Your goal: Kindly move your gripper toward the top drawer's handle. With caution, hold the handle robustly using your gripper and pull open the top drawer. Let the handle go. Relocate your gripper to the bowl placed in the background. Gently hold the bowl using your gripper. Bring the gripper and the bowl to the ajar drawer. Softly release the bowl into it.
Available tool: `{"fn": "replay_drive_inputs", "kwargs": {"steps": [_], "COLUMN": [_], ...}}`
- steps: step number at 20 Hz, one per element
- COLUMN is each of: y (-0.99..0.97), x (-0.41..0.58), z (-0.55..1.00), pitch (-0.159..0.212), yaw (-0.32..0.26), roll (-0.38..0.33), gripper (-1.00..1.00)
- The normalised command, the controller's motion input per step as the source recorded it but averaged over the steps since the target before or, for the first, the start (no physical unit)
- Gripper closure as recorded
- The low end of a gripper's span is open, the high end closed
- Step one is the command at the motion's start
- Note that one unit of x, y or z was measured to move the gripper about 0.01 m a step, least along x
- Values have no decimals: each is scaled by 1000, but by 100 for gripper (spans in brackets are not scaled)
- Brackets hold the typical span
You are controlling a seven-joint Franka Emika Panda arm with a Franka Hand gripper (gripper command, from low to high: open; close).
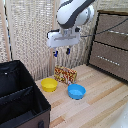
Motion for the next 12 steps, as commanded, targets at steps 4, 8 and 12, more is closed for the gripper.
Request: {"fn": "replay_drive_inputs", "kwargs": {"steps": [4,8,12], "y": [-64,-171,-171], "x": [-91,-165,-136], "z": [65,51,11], "pitch": [1,0,0], "yaw": [163,151,141], "roll": [-265,-336,-353], "gripper": [-100,-100,-100]}}
